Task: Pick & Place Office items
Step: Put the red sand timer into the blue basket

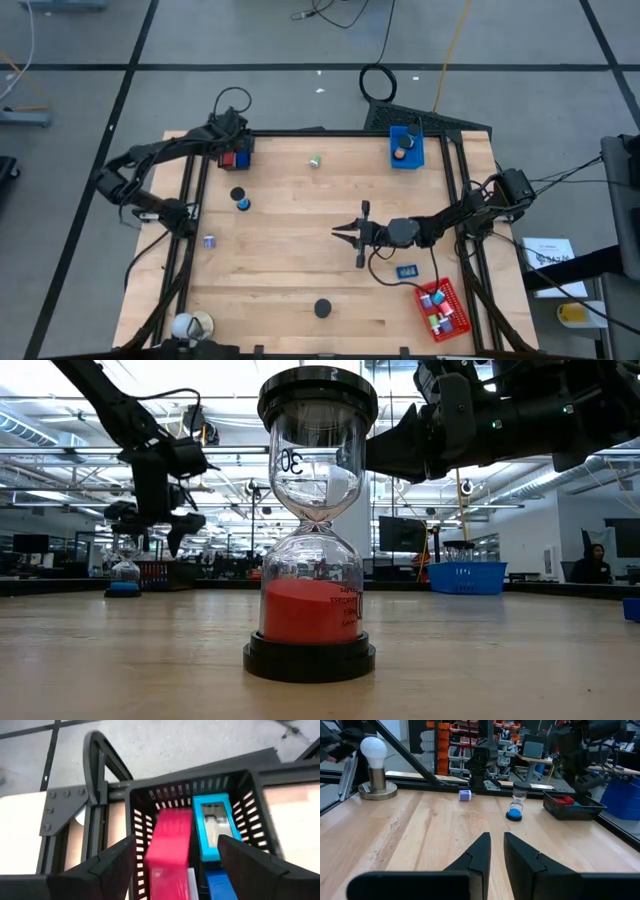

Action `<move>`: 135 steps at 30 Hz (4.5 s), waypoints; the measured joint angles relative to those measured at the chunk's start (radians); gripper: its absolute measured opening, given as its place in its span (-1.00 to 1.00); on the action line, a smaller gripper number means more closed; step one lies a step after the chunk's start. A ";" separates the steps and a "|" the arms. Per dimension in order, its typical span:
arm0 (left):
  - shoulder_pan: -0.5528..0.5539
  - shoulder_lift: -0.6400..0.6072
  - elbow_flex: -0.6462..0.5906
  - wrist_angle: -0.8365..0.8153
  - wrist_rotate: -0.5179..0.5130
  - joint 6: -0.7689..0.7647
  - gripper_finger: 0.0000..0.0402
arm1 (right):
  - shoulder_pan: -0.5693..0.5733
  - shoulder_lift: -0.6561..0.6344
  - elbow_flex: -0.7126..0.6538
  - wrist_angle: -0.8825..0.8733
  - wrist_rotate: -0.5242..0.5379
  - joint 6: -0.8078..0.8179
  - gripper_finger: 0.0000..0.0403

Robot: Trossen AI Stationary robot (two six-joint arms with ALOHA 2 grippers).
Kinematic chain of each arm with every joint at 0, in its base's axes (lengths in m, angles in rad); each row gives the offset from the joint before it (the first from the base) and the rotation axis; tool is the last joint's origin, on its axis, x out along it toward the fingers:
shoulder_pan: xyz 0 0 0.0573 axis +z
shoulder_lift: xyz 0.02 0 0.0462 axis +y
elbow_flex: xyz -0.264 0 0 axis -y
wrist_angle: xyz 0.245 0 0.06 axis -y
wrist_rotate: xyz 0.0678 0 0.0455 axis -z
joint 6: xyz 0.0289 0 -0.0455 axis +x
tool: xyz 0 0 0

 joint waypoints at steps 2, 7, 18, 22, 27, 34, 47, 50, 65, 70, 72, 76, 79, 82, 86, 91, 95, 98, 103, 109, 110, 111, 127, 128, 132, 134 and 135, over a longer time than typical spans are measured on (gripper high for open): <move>-0.009 -0.024 0.000 -0.010 0.002 0.011 0.39 | 0.000 0.000 0.000 0.000 0.000 0.000 -0.79; -0.055 -0.138 0.000 -0.045 0.008 0.074 0.13 | 0.000 0.000 0.000 0.000 0.000 0.000 -0.79; -0.381 -0.389 0.000 -0.087 0.189 0.213 -0.62 | -0.007 0.000 0.000 0.002 0.002 -0.003 -0.79; -0.456 -0.395 0.000 -0.002 0.253 0.219 -0.75 | -0.016 0.000 0.000 0.016 0.003 0.000 -0.78; -0.554 -0.380 -0.033 0.147 0.277 0.315 -0.96 | -0.016 0.000 0.000 0.010 0.001 0.033 -0.79; -0.661 -0.344 -0.190 0.518 0.344 0.210 -0.94 | -0.016 0.000 0.000 0.007 0.002 0.071 -0.79; -0.913 -0.327 -0.563 1.126 0.286 0.365 -0.98 | -0.048 0.000 0.000 -0.094 0.067 0.106 -0.79; -0.947 -0.328 -0.646 1.261 0.266 0.363 -0.93 | -0.053 -0.010 0.000 -0.162 0.150 0.114 -0.79; -0.994 -0.328 -0.674 1.263 0.235 0.376 -0.90 | 0.044 -0.142 0.398 -1.217 0.208 0.406 -0.99; -0.994 -0.328 -0.674 1.258 0.232 0.376 -0.89 | 0.143 -0.105 0.517 -1.259 0.102 0.395 -0.95; -0.994 -0.328 -0.674 1.255 0.232 0.376 -0.89 | 0.181 -0.103 0.539 -1.160 0.018 0.375 -0.92; -0.993 -0.328 -0.674 1.250 0.227 0.376 -0.89 | 0.249 -0.077 0.588 -1.104 -0.050 0.332 -0.75; -0.993 -0.328 -0.674 1.246 0.227 0.375 -0.89 | 0.281 -0.022 0.644 -1.199 -0.044 0.325 -0.51; -0.993 -0.328 -0.674 1.237 0.226 0.375 -0.89 | 0.290 0.055 0.712 -1.265 -0.049 0.355 -0.19; -0.993 -0.328 -0.674 1.234 0.217 0.372 -0.89 | 0.290 0.165 0.806 -1.357 -0.106 0.375 0.22; -0.993 -0.328 -0.674 1.225 0.217 0.371 -0.89 | 0.290 0.222 0.879 -1.362 -0.186 0.361 0.62; -0.993 -0.328 -0.674 1.219 0.217 0.372 -0.89 | 0.288 0.240 0.879 -1.356 -0.209 0.347 0.78; -0.993 -0.328 -0.674 1.219 0.217 0.372 -0.89 | 0.283 0.242 0.879 -1.329 -0.207 0.332 0.81; -0.993 -0.328 -0.674 1.217 0.217 0.373 -0.89 | 0.277 0.274 0.876 -1.286 -0.241 0.310 0.75; -0.993 -0.327 -0.673 1.208 0.216 0.373 -0.89 | 0.265 0.325 0.873 -1.243 -0.275 0.290 0.62; -0.993 -0.327 -0.673 1.206 0.216 0.373 -0.89 | 0.261 0.335 0.879 -1.206 -0.282 0.285 0.60; -0.993 -0.327 -0.673 1.206 0.216 0.373 -0.89 | 0.258 0.338 0.880 -1.192 -0.284 0.282 0.56; -0.993 -0.327 -0.673 1.198 0.216 0.368 -0.89 | 0.260 0.330 0.818 -1.152 -0.281 0.284 -0.03; -0.993 -0.327 -0.673 1.198 0.216 0.368 -0.89 | 0.260 0.322 0.817 -1.160 -0.280 0.283 -0.03; -0.993 -0.327 -0.673 1.198 0.216 0.367 -0.89 | 0.258 0.262 0.816 -1.188 -0.244 0.311 -0.03; -0.993 -0.327 -0.673 1.198 0.216 0.367 -0.89 | 0.246 0.211 0.816 -1.249 -0.181 0.334 -0.03; -0.993 -0.327 -0.673 1.195 0.216 0.366 -0.89 | 0.237 0.184 0.817 -1.287 -0.140 0.351 -0.03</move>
